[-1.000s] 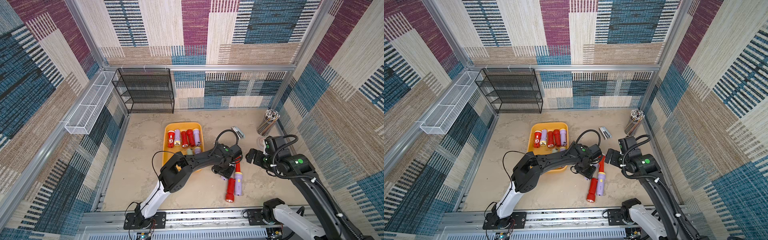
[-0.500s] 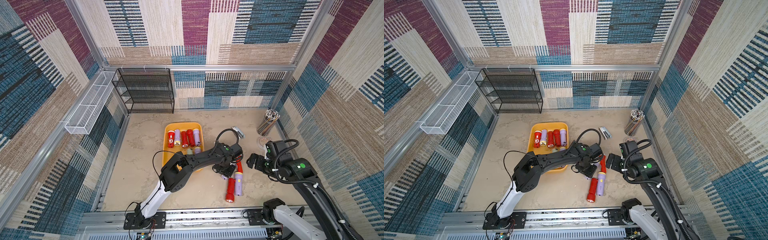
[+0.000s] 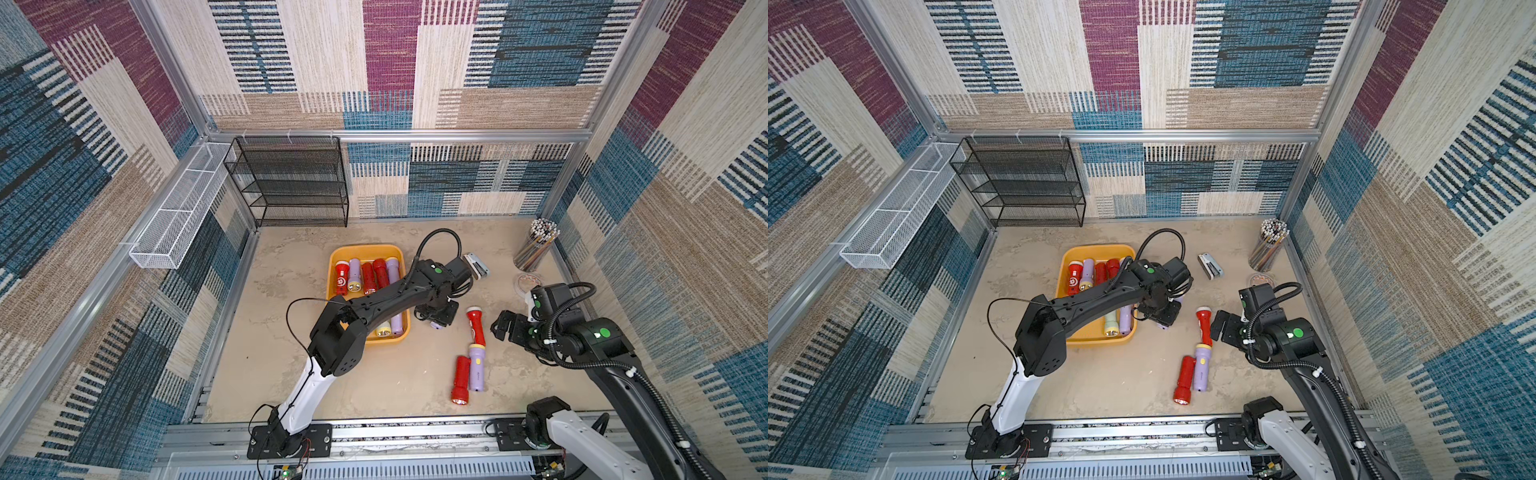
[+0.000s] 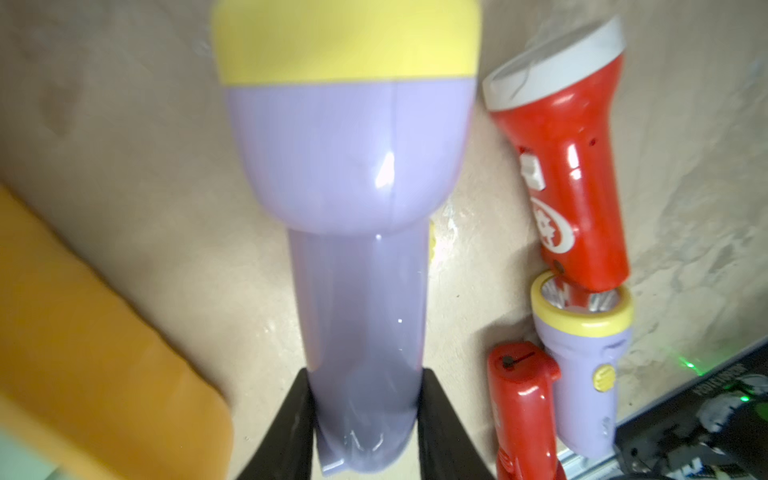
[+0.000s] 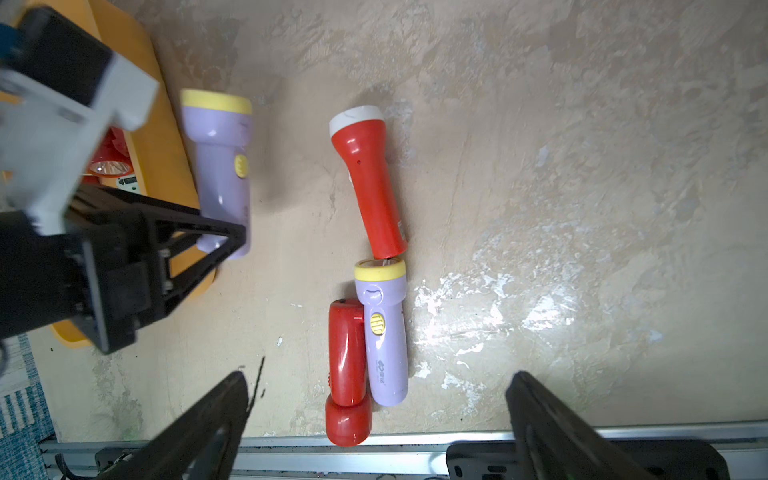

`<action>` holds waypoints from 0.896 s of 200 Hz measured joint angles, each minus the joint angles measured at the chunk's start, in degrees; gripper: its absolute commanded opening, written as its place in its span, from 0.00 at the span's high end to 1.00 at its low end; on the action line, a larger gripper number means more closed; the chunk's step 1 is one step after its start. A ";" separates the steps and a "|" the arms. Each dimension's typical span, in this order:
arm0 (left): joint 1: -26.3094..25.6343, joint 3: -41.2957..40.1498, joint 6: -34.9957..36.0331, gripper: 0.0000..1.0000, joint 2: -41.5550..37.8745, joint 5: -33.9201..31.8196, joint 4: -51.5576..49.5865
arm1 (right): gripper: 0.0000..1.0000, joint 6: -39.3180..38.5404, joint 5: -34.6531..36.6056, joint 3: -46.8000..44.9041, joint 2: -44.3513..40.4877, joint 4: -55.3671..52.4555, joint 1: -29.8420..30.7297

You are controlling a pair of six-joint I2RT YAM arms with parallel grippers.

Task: Put the flashlights into the storage boxes
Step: Pick up the flashlight from the center of the board, then place the flashlight at the storage box.

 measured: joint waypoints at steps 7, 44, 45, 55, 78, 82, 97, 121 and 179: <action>0.33 1.31 0.24 0.87 -0.52 -0.48 -0.63 | 0.00 -0.02 -0.09 0.15 0.83 0.35 0.00; 4.20 5.97 1.22 0.86 -3.52 -2.47 -3.78 | 0.00 -0.94 -1.09 2.12 5.64 3.39 0.00; 4.33 5.97 1.25 0.86 -3.58 -2.47 -3.82 | 0.00 -0.96 -1.09 2.16 5.73 3.48 0.00; 6.25 5.62 1.25 0.86 -4.61 -2.67 -4.39 | 0.00 -1.53 -1.60 2.95 7.48 4.68 0.00; 11.15 2.75 1.40 0.86 -7.06 -3.87 -5.51 | 0.00 -2.91 -2.91 4.55 11.82 7.89 0.00; 11.96 2.29 1.46 0.86 -7.26 -3.96 -5.60 | 0.00 -3.26 -3.17 4.92 12.81 8.41 0.00; 15.32 0.61 1.70 0.86 -7.69 -4.24 -5.97 | 0.00 -4.24 -3.89 6.62 16.35 10.32 -0.07; 20.06 -0.68 2.58 0.87 -7.65 -5.35 -6.38 | 0.00 -6.36 -5.20 10.21 22.49 13.49 -0.07; 29.07 -2.51 4.11 0.87 -5.27 -5.22 -6.25 | 0.00 -9.22 -7.61 15.08 32.22 17.90 -0.07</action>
